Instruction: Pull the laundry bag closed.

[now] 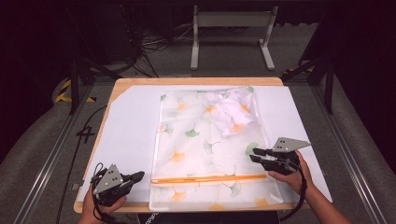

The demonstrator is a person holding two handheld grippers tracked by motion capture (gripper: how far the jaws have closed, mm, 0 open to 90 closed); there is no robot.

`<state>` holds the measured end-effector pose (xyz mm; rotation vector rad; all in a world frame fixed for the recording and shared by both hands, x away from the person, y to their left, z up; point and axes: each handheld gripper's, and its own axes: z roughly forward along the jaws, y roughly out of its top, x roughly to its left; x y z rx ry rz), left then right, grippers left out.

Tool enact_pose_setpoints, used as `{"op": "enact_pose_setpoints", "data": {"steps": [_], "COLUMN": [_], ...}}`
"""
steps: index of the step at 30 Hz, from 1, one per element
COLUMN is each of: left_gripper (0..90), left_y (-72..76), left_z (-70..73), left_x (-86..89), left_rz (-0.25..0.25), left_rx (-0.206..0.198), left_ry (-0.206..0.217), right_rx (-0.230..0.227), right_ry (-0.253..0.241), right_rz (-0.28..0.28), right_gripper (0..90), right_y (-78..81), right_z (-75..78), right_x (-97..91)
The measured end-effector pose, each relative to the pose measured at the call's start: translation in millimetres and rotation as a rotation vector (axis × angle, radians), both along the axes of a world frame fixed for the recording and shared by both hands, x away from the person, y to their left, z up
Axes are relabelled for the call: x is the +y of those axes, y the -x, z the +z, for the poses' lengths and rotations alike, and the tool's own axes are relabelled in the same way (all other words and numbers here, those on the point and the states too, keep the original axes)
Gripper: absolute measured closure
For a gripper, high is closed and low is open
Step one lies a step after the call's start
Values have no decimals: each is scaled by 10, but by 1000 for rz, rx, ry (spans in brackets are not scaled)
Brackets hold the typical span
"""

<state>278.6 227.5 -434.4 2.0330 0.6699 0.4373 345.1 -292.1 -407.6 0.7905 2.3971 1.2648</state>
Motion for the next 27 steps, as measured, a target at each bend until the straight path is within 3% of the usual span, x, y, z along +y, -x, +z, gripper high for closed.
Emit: {"op": "enact_pose_setpoints", "data": {"steps": [7,12,18,27], "left_gripper": [892,893,880,882], "left_y": [84,133,142,137], "left_z": [-18,-43,-56,-100], "left_x": [-77,-110,-116,-204], "left_rz": [-30,-41,-36,-88], "left_rx": [17,28,34,50], "left_ry": [-33,-54,-53,-64], "right_rx": [-11,-4,-2,1], "right_ry": [36,33,49,54], "right_rz": [82,150,185,237], "right_gripper": [709,694,661,604], "right_y": [-9,-24,-36,-57], "right_z": [20,43,46,38], "right_x": [324,598,855,1171]}}
